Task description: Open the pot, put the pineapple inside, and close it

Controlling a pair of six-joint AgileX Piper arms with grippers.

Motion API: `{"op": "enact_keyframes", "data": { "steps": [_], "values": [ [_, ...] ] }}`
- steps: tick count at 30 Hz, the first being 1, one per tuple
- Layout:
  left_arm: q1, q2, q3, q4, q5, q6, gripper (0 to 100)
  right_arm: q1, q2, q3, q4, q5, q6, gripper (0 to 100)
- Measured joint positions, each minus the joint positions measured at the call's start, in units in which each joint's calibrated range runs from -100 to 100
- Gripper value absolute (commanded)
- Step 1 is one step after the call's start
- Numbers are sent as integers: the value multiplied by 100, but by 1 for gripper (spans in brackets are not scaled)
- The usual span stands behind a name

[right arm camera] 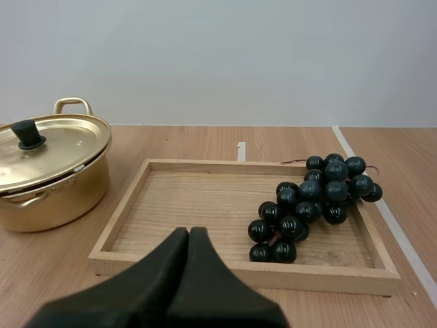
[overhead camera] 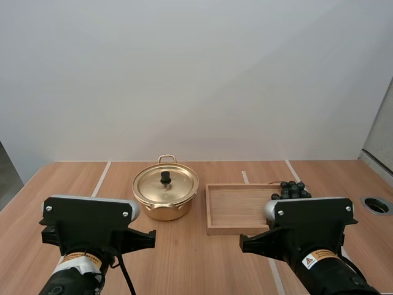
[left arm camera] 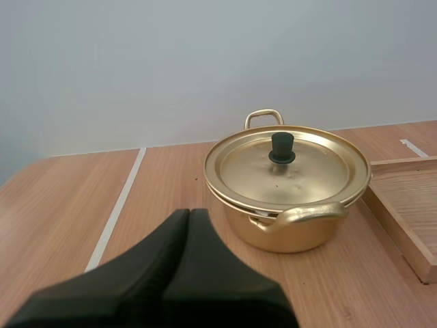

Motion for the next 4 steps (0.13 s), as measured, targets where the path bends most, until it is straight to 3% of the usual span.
{"op": "enact_keyframes", "data": {
  "steps": [4],
  "values": [
    [0, 0, 0, 0, 0, 0, 0, 0, 0, 0, 0, 0, 0, 0]
  ]
}}
